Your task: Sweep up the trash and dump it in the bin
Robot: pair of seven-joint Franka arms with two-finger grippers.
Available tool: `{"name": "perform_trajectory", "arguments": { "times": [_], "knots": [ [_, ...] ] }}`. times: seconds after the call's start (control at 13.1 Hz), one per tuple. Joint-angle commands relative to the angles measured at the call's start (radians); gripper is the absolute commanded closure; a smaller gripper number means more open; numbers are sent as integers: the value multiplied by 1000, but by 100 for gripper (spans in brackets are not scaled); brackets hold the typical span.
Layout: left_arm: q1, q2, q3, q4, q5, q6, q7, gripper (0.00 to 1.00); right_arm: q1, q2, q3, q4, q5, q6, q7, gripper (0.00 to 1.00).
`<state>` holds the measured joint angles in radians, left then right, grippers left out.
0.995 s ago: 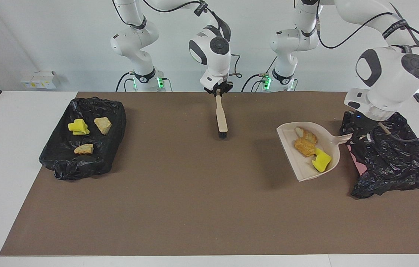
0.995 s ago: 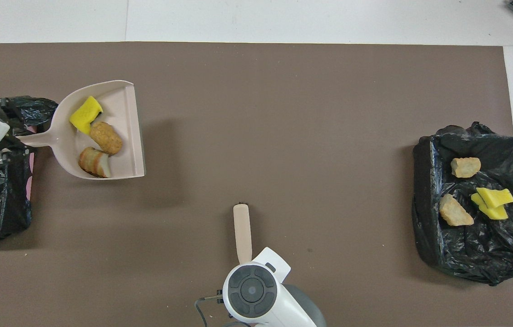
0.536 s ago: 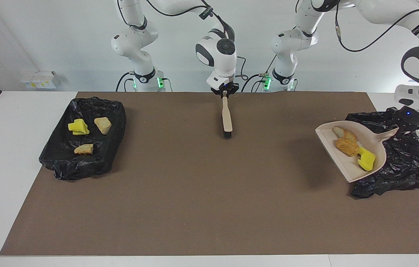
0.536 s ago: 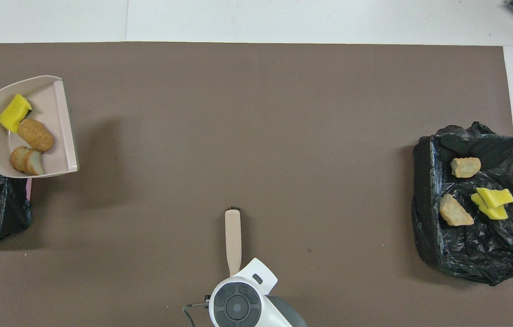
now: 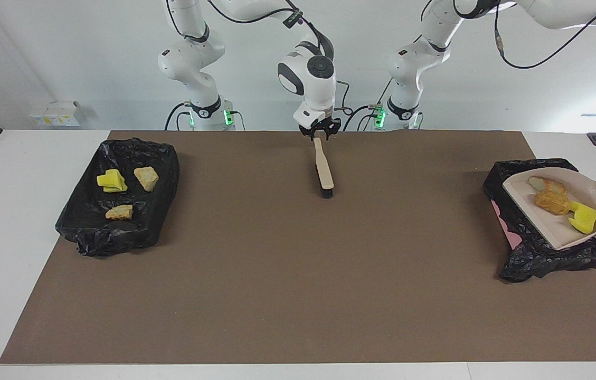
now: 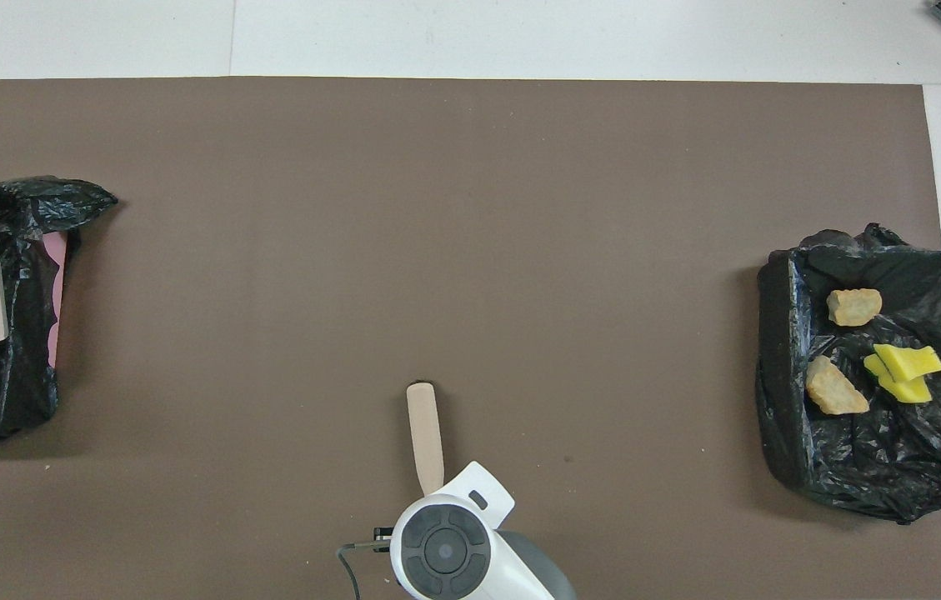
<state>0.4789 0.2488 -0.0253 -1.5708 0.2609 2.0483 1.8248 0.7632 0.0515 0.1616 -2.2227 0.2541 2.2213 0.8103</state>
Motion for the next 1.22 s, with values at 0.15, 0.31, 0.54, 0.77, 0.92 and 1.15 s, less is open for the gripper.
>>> {"name": "perform_trajectory", "arguments": {
  "times": [0.15, 0.31, 0.54, 0.77, 0.92, 1.15],
  "knots": [
    [-9, -5, 10, -22, 289, 53, 1, 100, -243, -194, 3, 49, 2, -174, -86, 45],
    [-25, -14, 10, -31, 395, 49, -56, 100, -352, -242, -1, 95, 1, -290, -189, 31],
    [-43, -32, 10, -51, 574, 49, -117, 100, -545, -243, 1, 225, -1, -425, -299, 0],
    [-62, -113, 10, -162, 649, 43, -211, 100, -666, -228, 1, 332, -25, -521, -394, 0],
    [-72, -155, 8, -224, 739, 43, -281, 100, -711, -182, 1, 450, -106, -599, -436, 0],
    [-115, -184, 8, -239, 885, 3, -317, 100, -725, -47, 3, 715, -286, -759, -532, 0]
  ]
}}
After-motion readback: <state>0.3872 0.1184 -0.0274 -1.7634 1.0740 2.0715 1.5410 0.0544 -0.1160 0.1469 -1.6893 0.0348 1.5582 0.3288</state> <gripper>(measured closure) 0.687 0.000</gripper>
